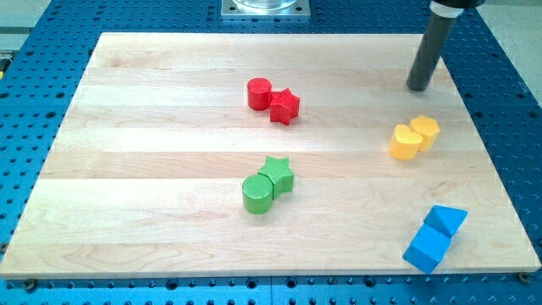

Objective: Move the yellow blocks parallel to each other

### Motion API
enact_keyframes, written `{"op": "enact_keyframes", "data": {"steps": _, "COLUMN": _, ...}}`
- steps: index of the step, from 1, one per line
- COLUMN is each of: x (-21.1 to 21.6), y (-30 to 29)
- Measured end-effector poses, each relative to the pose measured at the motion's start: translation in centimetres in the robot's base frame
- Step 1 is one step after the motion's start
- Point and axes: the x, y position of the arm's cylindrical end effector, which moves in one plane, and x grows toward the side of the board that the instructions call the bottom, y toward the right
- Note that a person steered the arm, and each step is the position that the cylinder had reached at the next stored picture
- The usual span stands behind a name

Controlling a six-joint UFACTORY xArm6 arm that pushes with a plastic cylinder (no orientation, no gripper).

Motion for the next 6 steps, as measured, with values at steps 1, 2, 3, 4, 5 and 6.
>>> {"op": "enact_keyframes", "data": {"steps": 1, "x": 0.4, "y": 4.3}}
{"op": "enact_keyframes", "data": {"steps": 2, "x": 4.1, "y": 0.0}}
{"op": "enact_keyframes", "data": {"steps": 3, "x": 7.4, "y": -3.8}}
{"op": "enact_keyframes", "data": {"steps": 4, "x": 7.4, "y": -2.2}}
{"op": "enact_keyframes", "data": {"steps": 5, "x": 7.3, "y": 1.5}}
{"op": "enact_keyframes", "data": {"steps": 6, "x": 9.2, "y": -1.6}}
